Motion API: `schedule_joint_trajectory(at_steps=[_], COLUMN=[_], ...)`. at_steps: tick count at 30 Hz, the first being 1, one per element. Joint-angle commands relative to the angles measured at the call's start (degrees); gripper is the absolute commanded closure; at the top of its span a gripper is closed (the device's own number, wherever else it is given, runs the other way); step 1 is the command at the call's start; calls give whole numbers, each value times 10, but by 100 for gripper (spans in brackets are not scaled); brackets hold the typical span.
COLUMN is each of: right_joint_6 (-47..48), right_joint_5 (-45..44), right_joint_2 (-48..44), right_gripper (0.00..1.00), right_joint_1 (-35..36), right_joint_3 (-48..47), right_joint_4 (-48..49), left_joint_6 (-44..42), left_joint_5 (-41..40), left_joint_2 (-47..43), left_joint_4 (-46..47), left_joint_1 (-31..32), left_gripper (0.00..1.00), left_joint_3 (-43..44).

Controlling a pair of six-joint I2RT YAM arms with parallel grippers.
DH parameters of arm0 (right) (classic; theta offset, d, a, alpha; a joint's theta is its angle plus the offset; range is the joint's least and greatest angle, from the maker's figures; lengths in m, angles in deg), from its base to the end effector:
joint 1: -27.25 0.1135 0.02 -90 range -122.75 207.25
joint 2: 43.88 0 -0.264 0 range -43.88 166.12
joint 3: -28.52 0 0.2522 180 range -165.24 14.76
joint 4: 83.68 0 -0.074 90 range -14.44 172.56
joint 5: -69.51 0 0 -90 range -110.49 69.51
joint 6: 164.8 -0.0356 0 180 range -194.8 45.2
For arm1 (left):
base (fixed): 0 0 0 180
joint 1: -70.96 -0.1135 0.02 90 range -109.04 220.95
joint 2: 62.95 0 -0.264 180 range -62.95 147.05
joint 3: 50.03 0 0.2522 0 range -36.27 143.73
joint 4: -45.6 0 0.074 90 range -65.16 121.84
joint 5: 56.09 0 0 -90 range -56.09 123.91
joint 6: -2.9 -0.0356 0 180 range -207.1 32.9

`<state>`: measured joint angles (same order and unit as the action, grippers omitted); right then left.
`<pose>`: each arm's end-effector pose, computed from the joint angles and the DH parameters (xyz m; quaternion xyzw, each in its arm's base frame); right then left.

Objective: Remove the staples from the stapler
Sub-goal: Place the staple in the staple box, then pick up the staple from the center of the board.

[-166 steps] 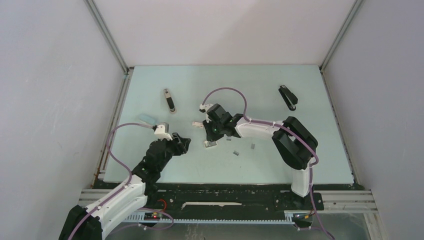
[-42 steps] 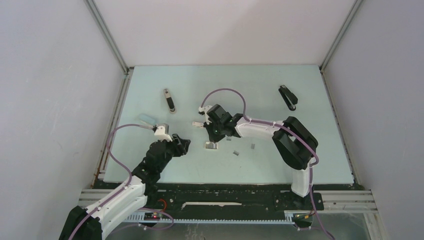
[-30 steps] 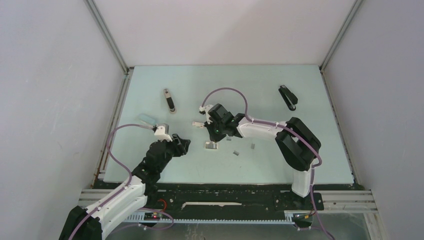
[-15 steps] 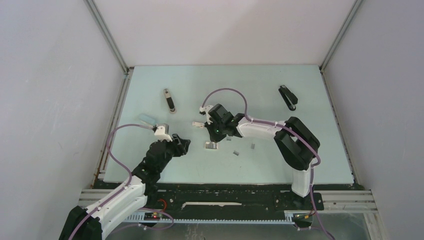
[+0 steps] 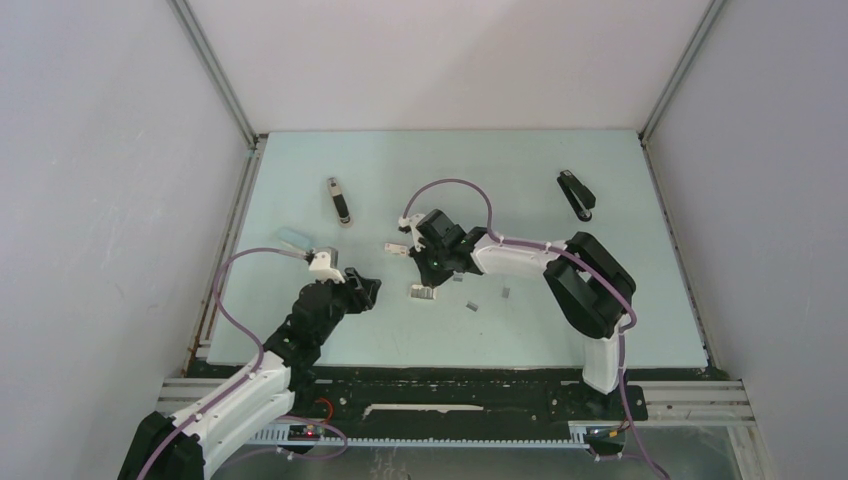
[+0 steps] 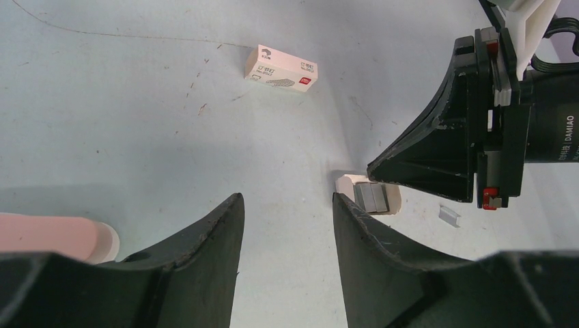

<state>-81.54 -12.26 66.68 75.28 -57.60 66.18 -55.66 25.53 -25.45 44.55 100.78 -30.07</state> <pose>0.2675 0.3050 0.1673 -0.3554 0.8814 0.2003 0.2380 0.1367 -0.0724 0.1634 -0.0541 0.8092 -0.2455 0.5311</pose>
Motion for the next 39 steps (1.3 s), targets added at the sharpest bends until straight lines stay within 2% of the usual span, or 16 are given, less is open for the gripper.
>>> schedule_joint_trajectory(at_steps=[1,7,12,15,19,20,25,32,34,39], right_joint_6=[20,96,185,239,282,288,327,327,314,295], right_joint_5=[14,69,198,267,364,395,501,495,491,503], right_joint_2=[-19,-83,-179,-247,-338,-358,-435,-481,-482,-472], right_gripper=[89,88,79,67,50,47,38,37,37,37], right_joint_1=[-6,-16,-45,-70,-146,-170,-272,-344,-363,-381], right_joint_3=[-20,-20,1,40,97,106,162,184,184,184], right_joint_4=[-13,-21,-56,-63,-63,-68,-90,-99,-98,-103], left_joint_6=[-10,-13,-12,-2,30,42,107,168,171,150], left_joint_5=[3,16,42,49,54,56,98,162,148,11], left_joint_2=[1,-7,-53,-91,-139,-147,-147,-55,-24,35], left_joint_4=[16,17,12,12,27,37,100,123,116,45], left_joint_1=[-1,-1,-1,-1,-1,-1,-1,6,34,148], left_gripper=[44,44,39,30,2,0,0,0,1,2], left_joint_3=[-7,-7,-6,-11,-22,-27,-43,7,27,94])
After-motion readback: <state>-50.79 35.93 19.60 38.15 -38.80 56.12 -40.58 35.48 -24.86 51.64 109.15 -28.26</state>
